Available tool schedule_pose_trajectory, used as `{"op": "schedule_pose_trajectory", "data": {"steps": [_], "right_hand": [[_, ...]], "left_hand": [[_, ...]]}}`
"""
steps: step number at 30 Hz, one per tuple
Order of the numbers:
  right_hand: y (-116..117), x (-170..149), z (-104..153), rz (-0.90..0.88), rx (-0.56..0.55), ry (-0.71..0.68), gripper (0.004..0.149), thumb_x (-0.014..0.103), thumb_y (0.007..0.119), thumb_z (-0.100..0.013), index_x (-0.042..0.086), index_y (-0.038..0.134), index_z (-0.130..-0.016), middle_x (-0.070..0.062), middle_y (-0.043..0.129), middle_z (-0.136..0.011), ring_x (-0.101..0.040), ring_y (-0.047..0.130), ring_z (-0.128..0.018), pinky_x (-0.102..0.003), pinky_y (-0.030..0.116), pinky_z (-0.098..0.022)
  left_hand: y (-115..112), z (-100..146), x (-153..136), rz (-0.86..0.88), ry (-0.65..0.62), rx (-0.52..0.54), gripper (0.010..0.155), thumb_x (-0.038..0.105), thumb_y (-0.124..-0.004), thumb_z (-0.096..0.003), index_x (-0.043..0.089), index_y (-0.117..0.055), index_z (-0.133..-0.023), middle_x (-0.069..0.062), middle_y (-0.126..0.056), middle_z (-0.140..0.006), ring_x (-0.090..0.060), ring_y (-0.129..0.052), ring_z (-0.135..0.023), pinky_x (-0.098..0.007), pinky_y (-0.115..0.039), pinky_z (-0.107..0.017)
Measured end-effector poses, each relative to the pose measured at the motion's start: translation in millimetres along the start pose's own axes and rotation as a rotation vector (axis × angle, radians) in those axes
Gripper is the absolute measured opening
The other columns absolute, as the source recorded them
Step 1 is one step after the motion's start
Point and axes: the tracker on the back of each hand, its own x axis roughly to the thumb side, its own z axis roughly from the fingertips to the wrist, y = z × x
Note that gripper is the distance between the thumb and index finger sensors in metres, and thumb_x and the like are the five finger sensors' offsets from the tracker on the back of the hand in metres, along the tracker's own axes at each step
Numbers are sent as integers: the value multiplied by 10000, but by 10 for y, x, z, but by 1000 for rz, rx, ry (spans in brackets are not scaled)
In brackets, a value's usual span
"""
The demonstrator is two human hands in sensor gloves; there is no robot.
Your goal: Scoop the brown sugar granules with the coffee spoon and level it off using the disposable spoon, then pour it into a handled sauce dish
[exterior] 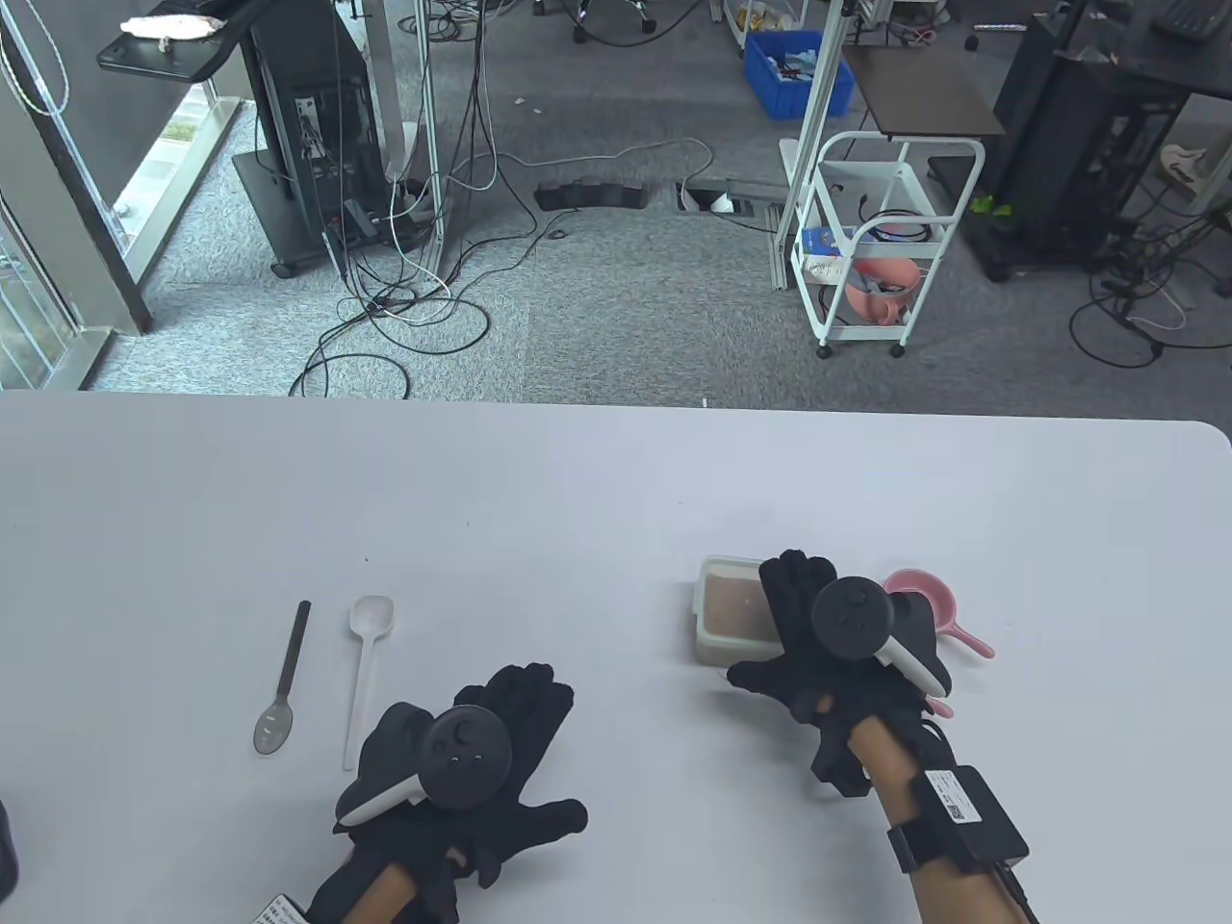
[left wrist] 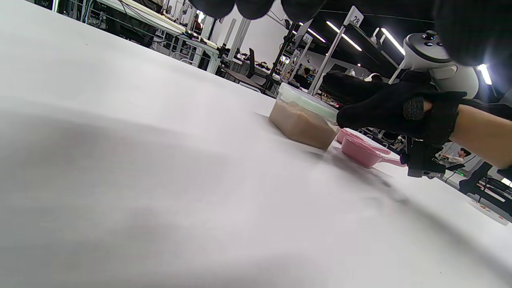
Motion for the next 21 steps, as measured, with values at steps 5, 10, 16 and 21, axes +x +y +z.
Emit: {"op": "schedule_pose_trajectory", "data": {"steps": [5, 10, 16, 21], "right_hand": [[38, -45, -76, 30, 16, 23, 1065, 598, 926, -369, 313, 222, -1114, 8, 97, -1176, -295, 72, -1106, -505, 49, -756], [90, -52, -146, 46, 41, 35, 1053, 589, 928, -372, 316, 234, -1116, 4, 109, -1178, -300, 83, -1108, -511, 55, -757], [98, -33, -204, 82, 32, 40, 1052, 589, 927, -374, 320, 231, -1115, 3, 98, -1176, -306, 83, -1109, -523, 57, -757], [108, -38, -263, 84, 32, 52, 1048, 583, 932, -375, 328, 233, -1113, 13, 93, -1178, -307, 84, -1112, -536, 57, -755]], "left_hand": [[-1, -3, 2, 1, -1, -2, 1026, 861, -635, -366, 334, -265, -1165, 33, -233, -1253, -330, -313, -1215, -522, -303, -847], [0, -3, 6, 0, 1, -6, 1028, 861, -636, -365, 333, -265, -1165, 33, -233, -1253, -333, -315, -1214, -523, -303, -847], [-3, -6, 6, 1, 3, -9, 1025, 861, -635, -367, 332, -267, -1165, 32, -234, -1253, -334, -315, -1214, -523, -304, -846], [-5, -8, 8, 2, 3, -15, 1025, 861, -635, -368, 332, -266, -1165, 31, -237, -1254, -333, -315, -1213, -523, -304, -846]]}}
